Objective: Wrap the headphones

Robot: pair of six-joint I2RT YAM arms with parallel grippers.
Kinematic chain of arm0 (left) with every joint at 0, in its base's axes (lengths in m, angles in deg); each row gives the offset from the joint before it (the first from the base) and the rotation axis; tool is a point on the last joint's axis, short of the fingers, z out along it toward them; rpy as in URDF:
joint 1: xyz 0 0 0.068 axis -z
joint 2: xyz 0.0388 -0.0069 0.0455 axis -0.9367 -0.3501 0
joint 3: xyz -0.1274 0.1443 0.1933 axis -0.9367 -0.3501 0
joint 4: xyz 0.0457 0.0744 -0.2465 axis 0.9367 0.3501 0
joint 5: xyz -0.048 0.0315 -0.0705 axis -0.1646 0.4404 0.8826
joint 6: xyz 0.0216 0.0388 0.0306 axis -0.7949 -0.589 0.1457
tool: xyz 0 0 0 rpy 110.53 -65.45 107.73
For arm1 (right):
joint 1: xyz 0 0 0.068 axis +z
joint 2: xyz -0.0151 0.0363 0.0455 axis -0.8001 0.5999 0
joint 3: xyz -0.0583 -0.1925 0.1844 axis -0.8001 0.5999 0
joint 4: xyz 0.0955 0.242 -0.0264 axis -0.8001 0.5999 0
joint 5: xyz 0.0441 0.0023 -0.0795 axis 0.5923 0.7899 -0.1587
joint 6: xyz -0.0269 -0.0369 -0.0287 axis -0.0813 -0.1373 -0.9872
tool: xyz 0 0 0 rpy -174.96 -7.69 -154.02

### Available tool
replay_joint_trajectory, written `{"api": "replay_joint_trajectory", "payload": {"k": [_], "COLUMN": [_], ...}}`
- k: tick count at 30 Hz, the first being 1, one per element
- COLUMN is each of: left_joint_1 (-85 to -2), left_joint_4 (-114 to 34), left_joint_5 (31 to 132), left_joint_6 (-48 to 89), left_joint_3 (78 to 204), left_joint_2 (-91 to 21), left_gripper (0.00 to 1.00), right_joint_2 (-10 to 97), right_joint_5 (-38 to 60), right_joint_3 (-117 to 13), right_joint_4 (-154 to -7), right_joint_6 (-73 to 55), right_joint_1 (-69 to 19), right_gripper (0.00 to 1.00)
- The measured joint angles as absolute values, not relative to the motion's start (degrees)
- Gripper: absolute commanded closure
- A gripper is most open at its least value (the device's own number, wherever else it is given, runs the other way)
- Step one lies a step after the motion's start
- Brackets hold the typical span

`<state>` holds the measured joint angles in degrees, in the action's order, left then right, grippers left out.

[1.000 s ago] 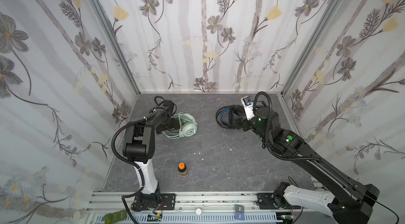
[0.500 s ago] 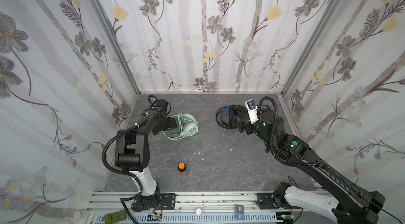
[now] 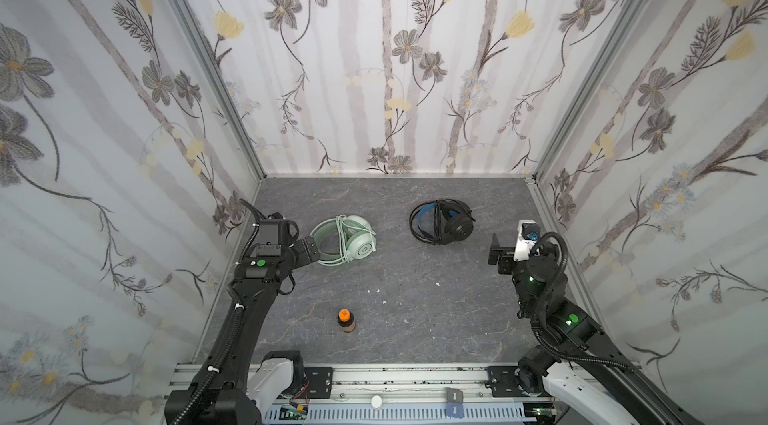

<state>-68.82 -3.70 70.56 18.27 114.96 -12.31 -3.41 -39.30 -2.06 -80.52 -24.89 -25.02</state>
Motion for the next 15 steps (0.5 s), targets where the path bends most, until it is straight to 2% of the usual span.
{"api": "replay_joint_trajectory", "payload": {"k": [4,8,11,15], "left_joint_1": [-68.88,-69.01,-69.01,-69.1], "left_joint_4": [-10.34,-24.22,-36.55,-50.95], "left_joint_5": [62.39,58.32,57.76,56.75], "left_joint_6": [18.27,14.8,11.61,8.39], "left_joint_3": [106.88,97.0,90.11,87.4], "left_joint_2": [-8.58,-6.15,-6.98,-14.39], "left_gripper": [0.0,0.0,0.0,0.0], "right_joint_2": [-4.94,3.37,11.35,20.05], "right_joint_5": [-37.22,-28.9,-23.63,-18.08], "right_joint_3": [8.63,12.78,12.89,10.64], "right_joint_4": [-91.82,-100.63,-106.35,-112.74], "right_joint_6": [-24.54,-22.8,-22.91,-24.06], "right_joint_1": [-40.99,-54.24,-56.67,-57.01], "right_gripper": [0.0,0.0,0.0,0.0]}}
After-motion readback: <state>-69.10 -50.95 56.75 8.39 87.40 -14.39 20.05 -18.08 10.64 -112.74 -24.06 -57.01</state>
